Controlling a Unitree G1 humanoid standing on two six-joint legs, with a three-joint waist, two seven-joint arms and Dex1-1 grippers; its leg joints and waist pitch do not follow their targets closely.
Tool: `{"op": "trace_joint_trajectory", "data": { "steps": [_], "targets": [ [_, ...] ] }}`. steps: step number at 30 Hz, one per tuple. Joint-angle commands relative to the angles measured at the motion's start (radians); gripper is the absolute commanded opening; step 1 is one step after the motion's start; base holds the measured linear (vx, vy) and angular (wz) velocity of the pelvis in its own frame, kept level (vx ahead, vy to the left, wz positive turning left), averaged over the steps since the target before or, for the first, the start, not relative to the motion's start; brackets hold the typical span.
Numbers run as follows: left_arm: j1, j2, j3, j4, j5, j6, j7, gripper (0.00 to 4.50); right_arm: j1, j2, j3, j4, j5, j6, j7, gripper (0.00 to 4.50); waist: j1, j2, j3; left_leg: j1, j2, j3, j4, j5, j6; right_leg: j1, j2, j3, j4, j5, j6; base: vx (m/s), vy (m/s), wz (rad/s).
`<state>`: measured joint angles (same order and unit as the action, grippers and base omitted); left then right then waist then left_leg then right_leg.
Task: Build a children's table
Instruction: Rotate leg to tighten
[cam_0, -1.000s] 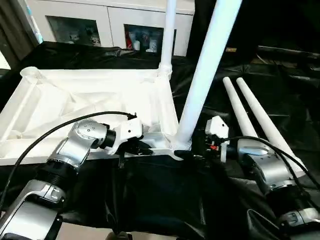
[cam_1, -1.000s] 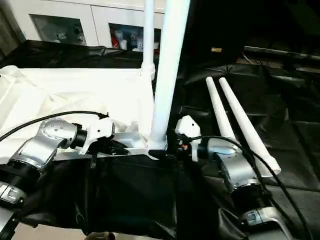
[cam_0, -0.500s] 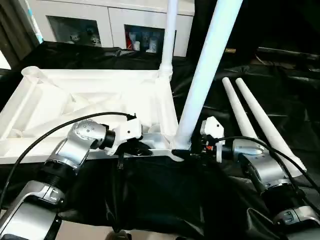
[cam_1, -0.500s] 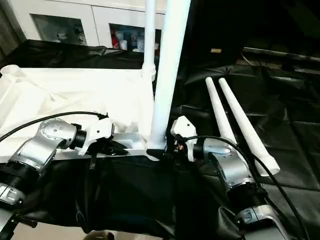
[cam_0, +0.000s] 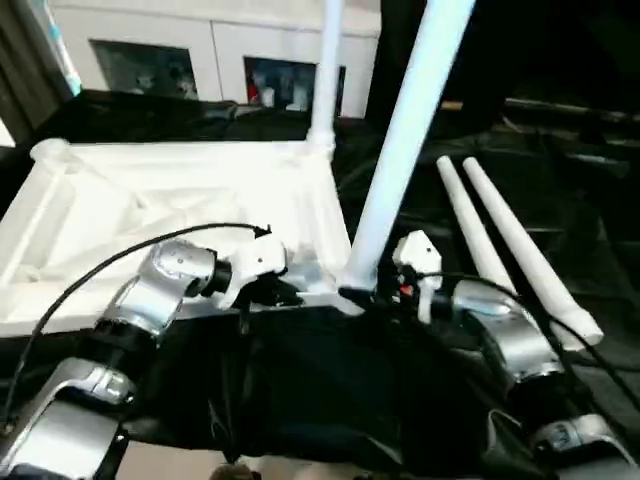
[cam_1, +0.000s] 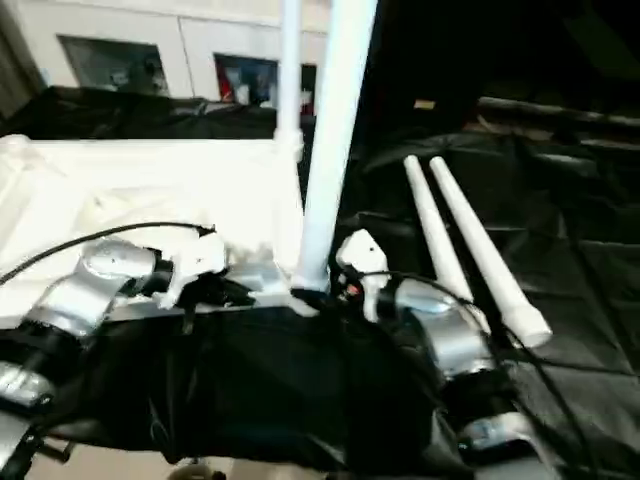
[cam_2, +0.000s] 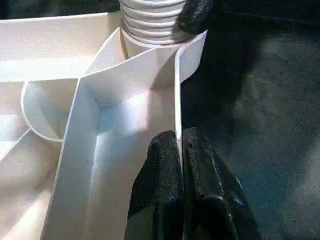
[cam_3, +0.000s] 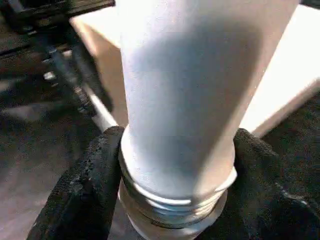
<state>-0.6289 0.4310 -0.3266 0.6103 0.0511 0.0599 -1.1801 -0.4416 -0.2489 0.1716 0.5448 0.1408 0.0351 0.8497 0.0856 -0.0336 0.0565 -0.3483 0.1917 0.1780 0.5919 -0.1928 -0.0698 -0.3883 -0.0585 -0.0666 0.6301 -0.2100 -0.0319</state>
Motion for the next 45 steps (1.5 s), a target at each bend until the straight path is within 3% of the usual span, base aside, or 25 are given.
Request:
{"op": "trace_joint_trajectory", "data": {
  "steps": [1, 2, 3, 4, 9, 13, 14, 15, 19, 20, 25, 27, 28, 29, 30, 32, 34, 38, 40, 41, 45],
  "targets": [
    [-0.028, -0.065, 0.004, 0.052, 0.017, 0.031, 0.103, 0.0, -0.02, 0.055, -0.032, 0.105, -0.043, 0.057, -0.188, 2.76, -0.001, 0.008, -0.049, 0.01, 0.046, -0.018, -0.079, -0.267, -0.016, 0.038, -0.098, 0.059, -0.103, -0.359, -0.17, 0.0, 0.0, 0.0],
    [-0.032, -0.076, 0.006, 0.06, 0.018, 0.034, 0.119, 0.0, -0.024, 0.066, -0.038, 0.115, -0.043, 0.061, -0.214, 2.76, -0.003, 0.011, -0.047, 0.015, 0.045, -0.021, -0.081, -0.282, -0.032, 0.033, -0.097, 0.058, -0.106, -0.39, -0.166, 0.0, 0.0, 0.0],
    [-0.058, -0.142, 0.01, 0.106, 0.032, 0.055, 0.218, 0.0, -0.052, 0.134, -0.076, 0.174, -0.037, 0.076, -0.361, 2.75, -0.005, 0.011, -0.05, 0.014, 0.044, -0.025, -0.082, -0.292, -0.04, 0.037, -0.099, 0.06, -0.105, -0.398, -0.159, 0.0, 0.0, 0.0],
    [-0.074, -0.179, 0.008, 0.13, 0.044, 0.066, 0.274, 0.0, -0.073, 0.172, -0.095, 0.211, -0.027, 0.075, -0.429, 2.75, -0.005, 0.015, -0.049, 0.019, 0.045, -0.025, -0.084, -0.299, -0.049, 0.031, -0.099, 0.06, -0.106, -0.399, -0.157, 0.0, 0.0, 0.0],
    [-0.103, -0.255, 0.003, 0.165, 0.063, 0.093, 0.374, 0.0, -0.122, 0.248, -0.116, 0.29, -0.026, 0.057, -0.56, 2.75, -0.002, 0.013, -0.05, 0.02, 0.042, -0.025, -0.084, -0.317, -0.035, 0.032, -0.097, 0.061, -0.11, -0.37, -0.153, 0.0, 0.0, 0.0],
    [-0.101, -0.279, -0.011, 0.151, 0.074, 0.081, 0.377, 0.0, -0.141, 0.284, -0.114, 0.309, -0.026, 0.008, -0.566, 2.75, -0.001, 0.013, -0.053, 0.015, 0.043, -0.023, -0.085, -0.289, -0.027, 0.036, -0.097, 0.062, -0.105, -0.322, -0.158, 0.0, 0.0, 0.0],
    [-0.098, -0.278, -0.014, 0.148, 0.076, 0.075, 0.371, 0.0, -0.141, 0.285, -0.116, 0.308, -0.023, 0.001, -0.56, 3.31, 0.0, 0.013, -0.053, 0.016, 0.042, -0.023, -0.085, -0.289, -0.025, 0.036, -0.097, 0.062, -0.106, -0.317, -0.159, 0.0, 0.0, 0.0],
    [-0.097, -0.274, -0.015, 0.151, 0.08, 0.069, 0.364, 0.0, -0.145, 0.285, -0.126, 0.311, -0.024, -0.006, -0.555, 3.45, 0.0, 0.015, -0.054, 0.015, 0.043, -0.023, -0.086, -0.283, -0.022, 0.037, -0.096, 0.063, -0.103, -0.298, -0.163, 0.0, 0.0, 0.0],
    [-0.086, -0.241, -0.022, 0.144, 0.084, 0.015, 0.309, 0.0, -0.147, 0.263, -0.135, 0.293, -0.028, -0.023, -0.506, 3.66, 0.002, 0.016, -0.054, 0.016, 0.044, -0.022, -0.087, -0.284, -0.018, 0.036, -0.097, 0.063, -0.103, -0.28, -0.173, 0.0, 0.0, 0.0],
    [-0.086, -0.241, -0.022, 0.144, 0.084, 0.015, 0.309, 0.0, -0.147, 0.263, -0.135, 0.293, -0.028, -0.023, -0.506, 3.66, 0.001, 0.014, -0.055, 0.011, 0.043, -0.022, -0.087, -0.278, -0.013, 0.041, -0.098, 0.063, -0.101, -0.277, -0.169, 0.0, 0.0, 0.0],
    [-0.056, -0.17, -0.031, 0.094, 0.067, 0.0, 0.196, 0.0, -0.107, 0.165, -0.1, 0.178, -0.011, -0.011, -0.317, 3.66, 0.003, 0.014, -0.065, 0.004, 0.045, -0.018, -0.08, -0.17, 0.017, 0.048, -0.094, 0.062, -0.083, -0.099, -0.201, 0.0, 0.0, 0.0],
    [-0.04, -0.134, -0.032, 0.071, 0.057, -0.009, 0.134, 0.0, -0.082, 0.103, -0.07, 0.123, -0.005, -0.014, -0.211, 3.66, 0.005, 0.013, -0.072, -0.003, 0.044, -0.016, -0.072, -0.09, 0.049, 0.054, -0.092, 0.059, -0.067, 0.041, -0.225, 0.0, 0.0, 0.0],
    [-0.04, -0.134, -0.032, 0.071, 0.057, -0.009, 0.134, 0.0, -0.082, 0.103, -0.07, 0.123, -0.005, -0.014, -0.211, 3.66, 0.005, 0.013, -0.072, -0.003, 0.044, -0.016, -0.072, -0.09, 0.049, 0.054, -0.092, 0.059, -0.067, 0.041, -0.225, 0.0, 0.0, 0.0],
    [-0.034, -0.116, -0.033, 0.063, 0.052, -0.025, 0.102, 0.0, -0.068, 0.07, -0.054, 0.094, -0.005, -0.016, -0.151, 3.66, 0.009, 0.015, -0.076, -0.006, 0.043, -0.016, -0.066, -0.044, 0.071, 0.058, -0.089, 0.058, -0.058, 0.14, -0.238, 0.0, 0.0, 0.0],
    [-0.025, -0.099, -0.029, 0.049, 0.037, -0.041, 0.06, 0.0, -0.051, 0.032, -0.036, 0.059, -0.001, -0.011, -0.08, 3.66, 0.01, 0.014, -0.074, -0.007, 0.041, -0.014, -0.063, -0.043, 0.087, 0.057, -0.088, 0.056, -0.056, 0.17, -0.247, 0.0, 0.0, 0.0],
    [-0.011, -0.077, -0.022, 0.023, 0.006, -0.058, -0.001, 0.0, -0.031, -0.02, -0.013, 0.018, -0.001, -0.008, 0.017, 3.66, 0.011, 0.014, -0.071, -0.009, 0.042, -0.013, -0.064, -0.069, 0.093, 0.058, -0.088, 0.054, -0.059, 0.143, -0.253, 0.0, 0.0, 0.0],
    [0.007, -0.055, -0.017, -0.016, -0.023, -0.056, -0.057, 0.0, -0.019, -0.065, 0.001, -0.014, 0.0, 0.0, 0.104, 3.66, 0.013, 0.015, -0.068, -0.006, 0.048, -0.012, -0.068, -0.111, 0.076, 0.053, -0.09, 0.053, -0.065, 0.064, -0.254, 0.0, 0.0, 0.0],
    [0.015, -0.042, -0.016, -0.035, -0.033, -0.05, -0.08, 0.0, -0.017, -0.083, 0.007, -0.026, 0.004, 0.009, 0.14, 3.66, 0.014, 0.014, -0.065, -0.004, 0.05, -0.011, -0.068, -0.133, 0.063, 0.05, -0.091, 0.055, -0.069, -0.001, -0.25, 0.0, 0.0, 0.0],
    [0.031, -0.02, -0.013, -0.067, -0.049, -0.037, -0.111, 0.0, -0.018, -0.107, 0.01, -0.048, 0.025, 0.029, 0.194, 3.66, 0.017, 0.007, -0.063, -0.005, 0.049, -0.012, -0.07, -0.15, 0.051, 0.052, -0.093, 0.056, -0.076, -0.067, -0.236, 0.0, 0.0, 0.0],
    [0.035, -0.015, -0.01, -0.076, -0.054, -0.035, -0.117, 0.0, -0.02, -0.111, 0.008, -0.053, 0.032, 0.033, 0.204, 3.66, 0.018, 0.011, -0.062, -0.004, 0.051, -0.013, -0.07, -0.149, 0.049, 0.05, -0.093, 0.057, -0.075, -0.083, -0.231, 0.0, 0.0, 0.0],
    [0.045, -0.01, -0.003, -0.084, -0.059, -0.037, -0.133, 0.0, -0.015, -0.115, 0.005, -0.074, 0.053, 0.052, 0.235, 3.51, 0.018, 0.009, -0.065, -0.005, 0.048, -0.012, -0.068, -0.12, 0.053, 0.048, -0.09, 0.056, -0.071, -0.05, -0.23, 0.0, 0.0, 0.0]
  ]
}}
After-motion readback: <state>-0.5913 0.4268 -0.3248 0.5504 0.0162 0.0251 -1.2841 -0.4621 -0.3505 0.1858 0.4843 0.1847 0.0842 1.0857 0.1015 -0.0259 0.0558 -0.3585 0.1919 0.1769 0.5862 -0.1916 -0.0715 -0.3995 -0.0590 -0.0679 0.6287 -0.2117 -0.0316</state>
